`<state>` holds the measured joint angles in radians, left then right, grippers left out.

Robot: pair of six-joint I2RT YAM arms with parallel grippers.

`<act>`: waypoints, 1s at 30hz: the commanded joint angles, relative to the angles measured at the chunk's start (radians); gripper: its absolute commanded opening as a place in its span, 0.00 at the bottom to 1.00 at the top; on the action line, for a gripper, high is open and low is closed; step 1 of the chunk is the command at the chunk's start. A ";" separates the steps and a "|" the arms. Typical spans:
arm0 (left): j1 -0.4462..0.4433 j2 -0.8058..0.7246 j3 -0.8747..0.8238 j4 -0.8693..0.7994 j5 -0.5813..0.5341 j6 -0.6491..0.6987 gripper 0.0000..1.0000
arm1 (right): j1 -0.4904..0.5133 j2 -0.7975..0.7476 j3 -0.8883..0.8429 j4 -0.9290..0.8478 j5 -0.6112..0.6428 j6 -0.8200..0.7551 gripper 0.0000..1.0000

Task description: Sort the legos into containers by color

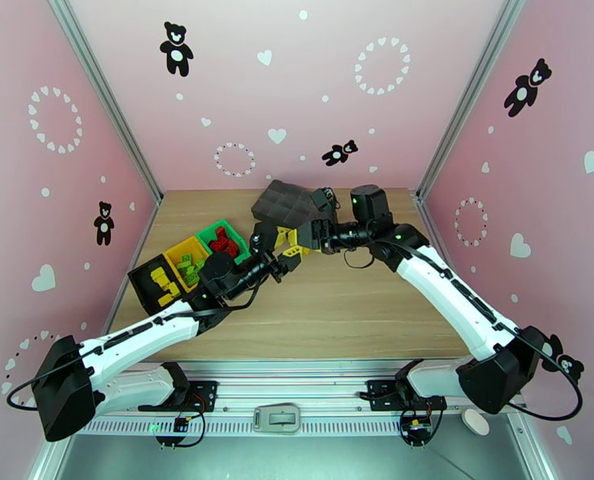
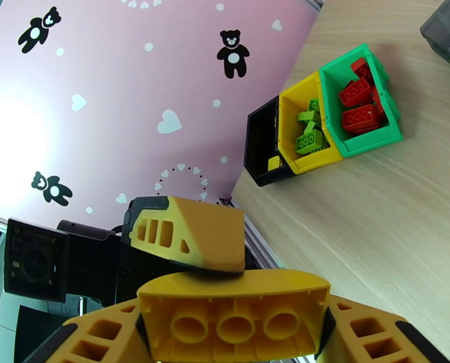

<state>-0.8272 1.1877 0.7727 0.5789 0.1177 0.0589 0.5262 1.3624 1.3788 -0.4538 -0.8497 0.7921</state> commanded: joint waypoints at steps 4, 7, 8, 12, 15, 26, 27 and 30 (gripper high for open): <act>-0.002 0.005 0.036 -0.061 0.061 -0.008 0.39 | 0.012 -0.036 -0.004 0.040 -0.010 0.004 0.51; -0.002 0.013 0.082 -0.092 0.076 -0.008 0.27 | 0.011 -0.037 -0.006 0.039 -0.004 0.002 0.51; -0.001 0.015 0.089 -0.101 0.081 -0.008 0.24 | 0.011 -0.037 -0.007 0.038 -0.005 0.001 0.51; -0.002 0.011 0.098 -0.125 0.086 -0.007 0.17 | 0.011 -0.034 -0.006 0.039 0.004 0.002 0.52; -0.001 0.003 0.096 -0.152 0.064 -0.005 0.12 | 0.009 -0.039 -0.004 0.038 0.032 -0.002 0.64; 0.116 -0.085 0.009 -0.285 -0.068 -0.110 0.05 | -0.054 -0.056 -0.009 0.041 0.165 -0.019 0.90; 0.121 -0.099 0.004 -0.309 -0.095 -0.112 0.05 | -0.056 -0.048 -0.010 0.042 0.166 -0.021 0.90; 0.133 -0.146 -0.006 -0.405 -0.231 -0.113 0.06 | -0.058 -0.018 -0.013 0.038 0.182 -0.044 0.90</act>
<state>-0.7036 1.0874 0.7822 0.2794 0.0166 -0.0299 0.4686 1.3262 1.3758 -0.4301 -0.6964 0.7803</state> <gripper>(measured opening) 0.362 0.896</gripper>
